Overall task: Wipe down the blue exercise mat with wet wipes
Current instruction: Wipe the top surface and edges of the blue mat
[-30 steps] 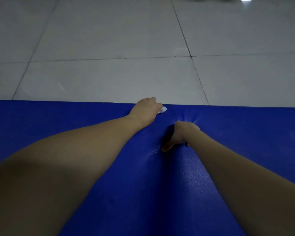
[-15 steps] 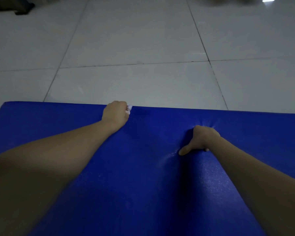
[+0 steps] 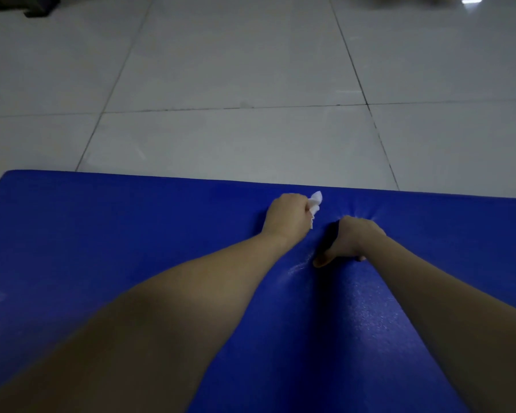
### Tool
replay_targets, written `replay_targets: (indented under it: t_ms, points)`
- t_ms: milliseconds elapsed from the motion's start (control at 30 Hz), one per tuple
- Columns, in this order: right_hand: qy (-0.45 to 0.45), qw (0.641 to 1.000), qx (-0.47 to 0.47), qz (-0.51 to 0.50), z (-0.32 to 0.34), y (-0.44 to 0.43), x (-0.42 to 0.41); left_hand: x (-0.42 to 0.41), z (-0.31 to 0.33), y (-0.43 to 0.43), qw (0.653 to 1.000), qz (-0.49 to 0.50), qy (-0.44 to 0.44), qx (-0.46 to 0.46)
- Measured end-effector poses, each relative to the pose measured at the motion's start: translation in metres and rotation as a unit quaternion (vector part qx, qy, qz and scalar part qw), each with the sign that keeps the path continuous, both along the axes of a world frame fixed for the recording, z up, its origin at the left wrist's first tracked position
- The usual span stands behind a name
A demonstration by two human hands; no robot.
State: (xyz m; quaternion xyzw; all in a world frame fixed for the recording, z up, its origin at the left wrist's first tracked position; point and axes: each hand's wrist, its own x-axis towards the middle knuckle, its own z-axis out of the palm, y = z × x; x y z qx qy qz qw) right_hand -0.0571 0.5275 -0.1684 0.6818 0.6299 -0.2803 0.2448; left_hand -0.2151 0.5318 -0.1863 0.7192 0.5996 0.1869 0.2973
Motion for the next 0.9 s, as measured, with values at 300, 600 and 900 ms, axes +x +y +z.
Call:
replay_targets:
  t_ms: [300, 600, 900]
  points:
    - [0.009, 1.0, -0.003, -0.006, -0.002, 0.001, 0.002, -0.097, -0.009, -0.004, 0.989, 0.017, 0.137, 0.052]
    - [0.01, 1.0, 0.001, -0.004, -0.002, 0.001, 0.001, -0.181, -0.024, -0.011, 0.958, 0.195, 0.196, 0.078]
    - [0.003, 1.0, -0.001, -0.005, 0.001, 0.002, 0.001, -0.076, -0.023, -0.017, 0.988, 0.112, 0.097, 0.053]
